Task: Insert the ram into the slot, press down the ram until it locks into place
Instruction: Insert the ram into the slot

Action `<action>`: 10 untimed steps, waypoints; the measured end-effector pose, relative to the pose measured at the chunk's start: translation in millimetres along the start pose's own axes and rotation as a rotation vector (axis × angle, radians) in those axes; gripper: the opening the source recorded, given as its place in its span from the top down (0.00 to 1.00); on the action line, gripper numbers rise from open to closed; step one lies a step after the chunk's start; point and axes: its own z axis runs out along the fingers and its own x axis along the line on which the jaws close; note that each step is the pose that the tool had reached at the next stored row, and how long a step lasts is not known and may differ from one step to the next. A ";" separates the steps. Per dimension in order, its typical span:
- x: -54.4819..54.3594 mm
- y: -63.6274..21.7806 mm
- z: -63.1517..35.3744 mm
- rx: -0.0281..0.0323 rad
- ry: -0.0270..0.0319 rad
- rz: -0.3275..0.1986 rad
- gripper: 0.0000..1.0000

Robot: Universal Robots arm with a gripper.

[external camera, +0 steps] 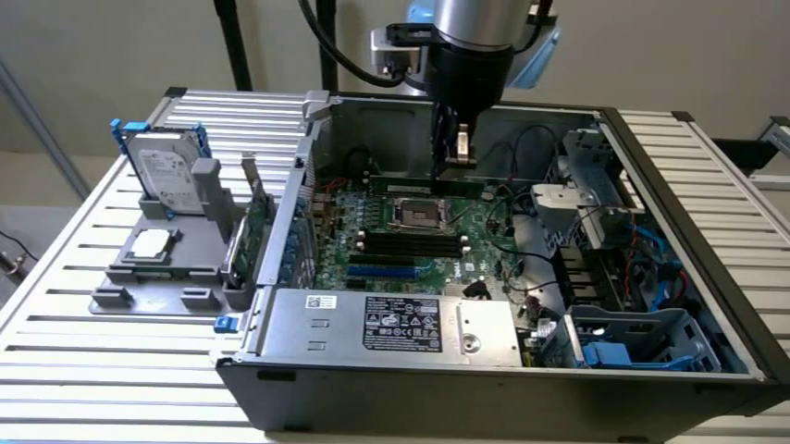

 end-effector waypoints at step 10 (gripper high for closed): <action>-0.1 -0.7 18.2 0.0000 0.0000 0.000 0.87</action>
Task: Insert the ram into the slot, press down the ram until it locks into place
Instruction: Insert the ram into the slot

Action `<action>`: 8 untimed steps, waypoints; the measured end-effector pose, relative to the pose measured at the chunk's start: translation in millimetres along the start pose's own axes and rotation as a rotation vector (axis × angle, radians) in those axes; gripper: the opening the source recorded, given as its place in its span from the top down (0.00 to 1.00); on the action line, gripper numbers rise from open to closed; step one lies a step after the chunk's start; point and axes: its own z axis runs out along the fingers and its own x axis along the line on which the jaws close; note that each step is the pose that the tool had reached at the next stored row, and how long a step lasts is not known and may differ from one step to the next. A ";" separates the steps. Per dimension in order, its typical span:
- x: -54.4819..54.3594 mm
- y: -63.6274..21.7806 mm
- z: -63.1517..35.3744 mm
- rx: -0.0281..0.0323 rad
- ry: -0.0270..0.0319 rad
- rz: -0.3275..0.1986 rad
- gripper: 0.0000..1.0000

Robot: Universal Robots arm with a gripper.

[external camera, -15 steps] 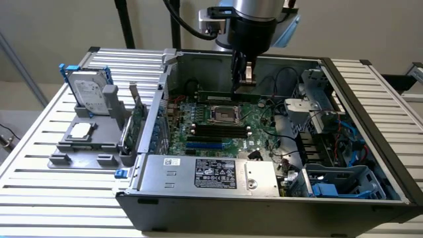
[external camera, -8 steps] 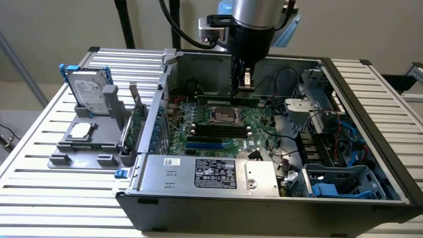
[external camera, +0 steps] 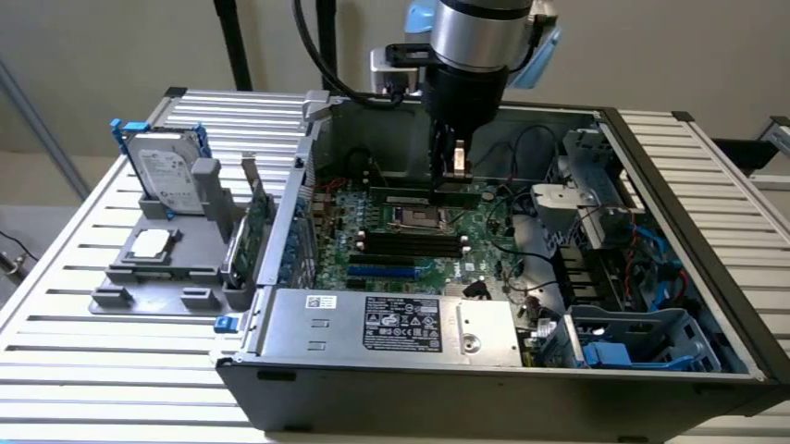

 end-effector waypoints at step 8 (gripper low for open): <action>-0.3 -0.4 14.5 0.0000 0.0000 0.000 0.87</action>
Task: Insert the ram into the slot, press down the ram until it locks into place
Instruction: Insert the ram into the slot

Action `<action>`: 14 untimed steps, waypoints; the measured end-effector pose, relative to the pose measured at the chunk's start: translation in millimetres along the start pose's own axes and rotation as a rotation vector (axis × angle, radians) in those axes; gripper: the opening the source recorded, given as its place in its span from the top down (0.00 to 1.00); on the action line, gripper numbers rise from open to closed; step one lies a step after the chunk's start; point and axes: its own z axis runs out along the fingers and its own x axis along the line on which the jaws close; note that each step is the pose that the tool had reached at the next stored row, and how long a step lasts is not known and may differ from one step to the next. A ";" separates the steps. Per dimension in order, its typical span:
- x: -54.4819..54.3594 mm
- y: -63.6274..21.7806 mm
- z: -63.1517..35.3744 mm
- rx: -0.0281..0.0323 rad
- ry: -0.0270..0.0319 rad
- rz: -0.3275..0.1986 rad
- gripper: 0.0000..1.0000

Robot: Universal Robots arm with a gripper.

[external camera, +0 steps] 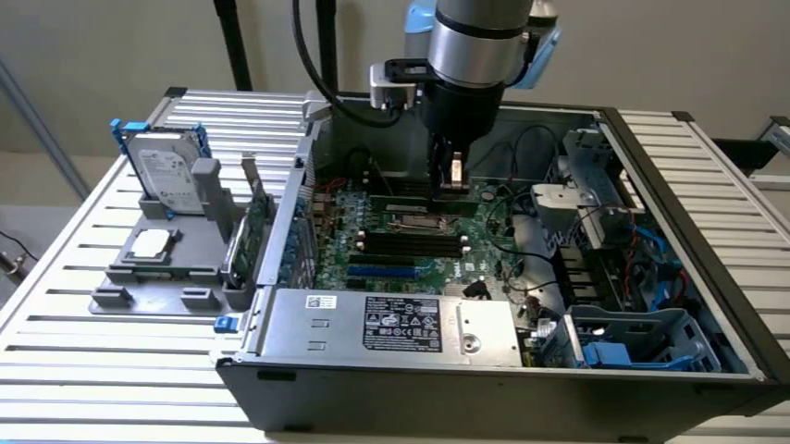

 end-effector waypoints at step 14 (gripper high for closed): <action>-1.6 1.5 30.6 0.0000 0.0001 0.000 0.87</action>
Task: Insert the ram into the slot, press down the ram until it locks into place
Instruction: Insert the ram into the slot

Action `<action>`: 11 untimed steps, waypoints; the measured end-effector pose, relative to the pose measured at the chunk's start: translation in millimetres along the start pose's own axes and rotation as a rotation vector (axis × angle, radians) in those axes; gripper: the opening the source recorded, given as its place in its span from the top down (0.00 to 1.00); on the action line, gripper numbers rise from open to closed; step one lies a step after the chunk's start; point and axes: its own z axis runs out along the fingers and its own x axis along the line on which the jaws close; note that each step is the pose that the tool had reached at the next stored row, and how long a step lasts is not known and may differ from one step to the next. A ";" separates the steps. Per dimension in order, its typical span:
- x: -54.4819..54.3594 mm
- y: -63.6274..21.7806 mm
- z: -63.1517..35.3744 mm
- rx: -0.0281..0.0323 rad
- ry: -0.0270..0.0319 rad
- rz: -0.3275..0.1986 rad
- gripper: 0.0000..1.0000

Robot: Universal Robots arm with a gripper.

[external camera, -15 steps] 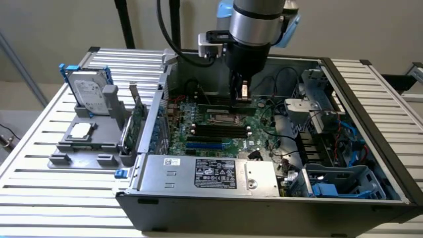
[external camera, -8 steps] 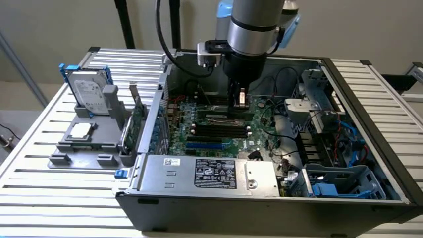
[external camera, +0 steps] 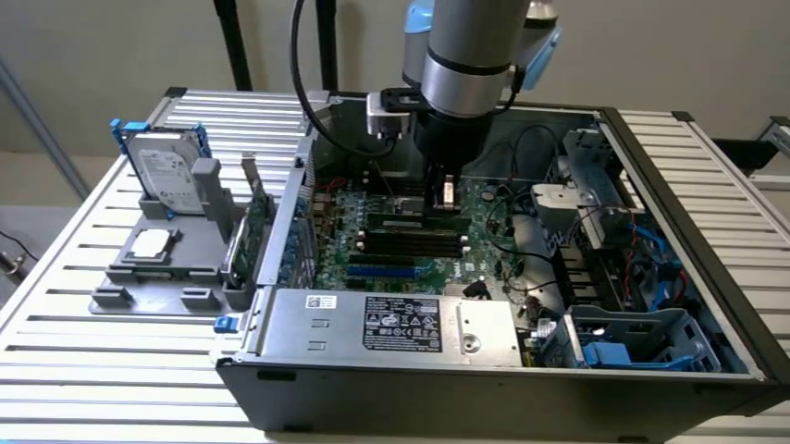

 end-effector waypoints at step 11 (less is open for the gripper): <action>-0.5 0.2 9.8 -0.0004 0.0001 0.000 0.87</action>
